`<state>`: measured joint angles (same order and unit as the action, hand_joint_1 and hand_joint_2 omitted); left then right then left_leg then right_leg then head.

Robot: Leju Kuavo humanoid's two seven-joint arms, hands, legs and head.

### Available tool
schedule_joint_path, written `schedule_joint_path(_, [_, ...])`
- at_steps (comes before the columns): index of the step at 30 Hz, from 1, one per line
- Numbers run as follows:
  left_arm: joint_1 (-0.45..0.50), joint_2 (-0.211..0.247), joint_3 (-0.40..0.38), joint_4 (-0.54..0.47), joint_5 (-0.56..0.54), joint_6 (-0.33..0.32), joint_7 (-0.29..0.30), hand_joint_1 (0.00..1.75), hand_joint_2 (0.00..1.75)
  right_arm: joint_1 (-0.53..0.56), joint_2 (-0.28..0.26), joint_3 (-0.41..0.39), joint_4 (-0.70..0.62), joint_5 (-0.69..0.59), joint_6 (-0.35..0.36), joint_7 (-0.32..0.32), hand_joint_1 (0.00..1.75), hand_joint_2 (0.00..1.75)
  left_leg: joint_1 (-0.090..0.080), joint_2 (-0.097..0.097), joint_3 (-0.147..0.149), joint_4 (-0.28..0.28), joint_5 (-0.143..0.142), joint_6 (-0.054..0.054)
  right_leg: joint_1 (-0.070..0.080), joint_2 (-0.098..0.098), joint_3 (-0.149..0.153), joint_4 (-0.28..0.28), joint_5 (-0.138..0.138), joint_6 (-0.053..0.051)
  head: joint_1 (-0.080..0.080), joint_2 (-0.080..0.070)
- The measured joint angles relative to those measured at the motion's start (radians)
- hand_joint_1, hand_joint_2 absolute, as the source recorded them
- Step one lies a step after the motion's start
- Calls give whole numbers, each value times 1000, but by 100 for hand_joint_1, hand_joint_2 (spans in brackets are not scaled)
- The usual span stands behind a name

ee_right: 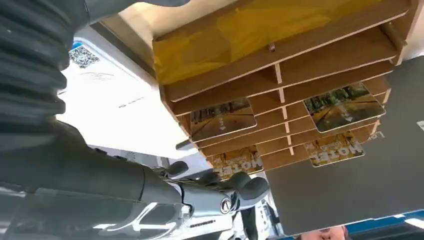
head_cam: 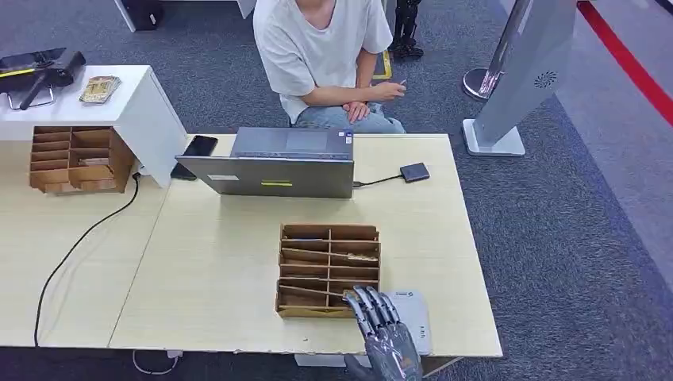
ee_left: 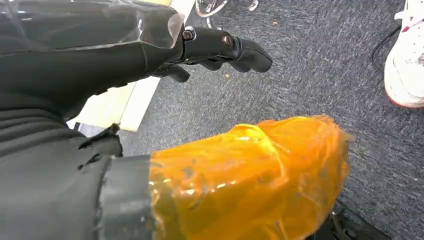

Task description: Pass the card to the sensor for recognition and then transmit it.

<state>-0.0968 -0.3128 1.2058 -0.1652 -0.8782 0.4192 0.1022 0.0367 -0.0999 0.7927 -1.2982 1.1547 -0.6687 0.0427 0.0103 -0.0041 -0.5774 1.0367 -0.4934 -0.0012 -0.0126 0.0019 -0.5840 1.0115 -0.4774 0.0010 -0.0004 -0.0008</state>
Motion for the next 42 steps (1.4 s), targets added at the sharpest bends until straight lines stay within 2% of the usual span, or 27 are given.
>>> schedule_joint_path(5, [0,0,0,0,-1,-1,-3,0,0,-8,5,0,4,-3,0,-4,7,175,0,0,0,0,0,0,0,0,0,0,0,0,0,0])
schedule_joint_path(10, [0,0,0,0,-1,-3,-6,0,0,-17,8,0,4,-3,0,-6,19,175,0,0,0,0,0,0,0,0,0,0,0,0,0,0])
schedule_joint_path(17, [0,1,0,0,-2,-6,-6,0,0,-21,9,-2,3,2,0,-12,19,175,0,0,0,0,0,0,0,0,0,0,0,0,0,0])
schedule_joint_path(21, [0,1,-1,0,-2,-8,-6,0,0,-21,9,-6,3,9,0,-19,28,175,0,0,0,0,0,0,0,0,0,0,0,0,0,0])
schedule_joint_path(27, [0,1,-1,0,-4,-10,-6,0,0,-24,11,-13,3,12,2,-21,26,175,0,0,0,0,0,0,0,0,0,0,0,0,0,0])
schedule_joint_path(29, [0,1,-1,0,-5,-10,-6,0,0,-25,11,-16,3,13,3,-22,31,175,0,0,0,0,0,0,0,0,0,0,0,0,0,0])
schedule_joint_path(30, [0,2,-1,0,-5,-10,-6,0,0,-25,12,-20,3,15,3,-22,40,175,0,0,0,0,0,0,0,0,0,0,0,0,0,0])
schedule_joint_path(36, [0,2,-1,0,-6,-11,-6,0,0,-27,14,-29,4,17,6,-22,33,175,0,0,0,0,0,0,0,0,0,0,0,0,0,0])
schedule_joint_path(42, [0,2,-1,0,-8,-14,-6,0,0,-30,15,-41,6,18,7,-22,42,175,0,0,0,0,0,0,0,0,0,0,0,0,0,0])
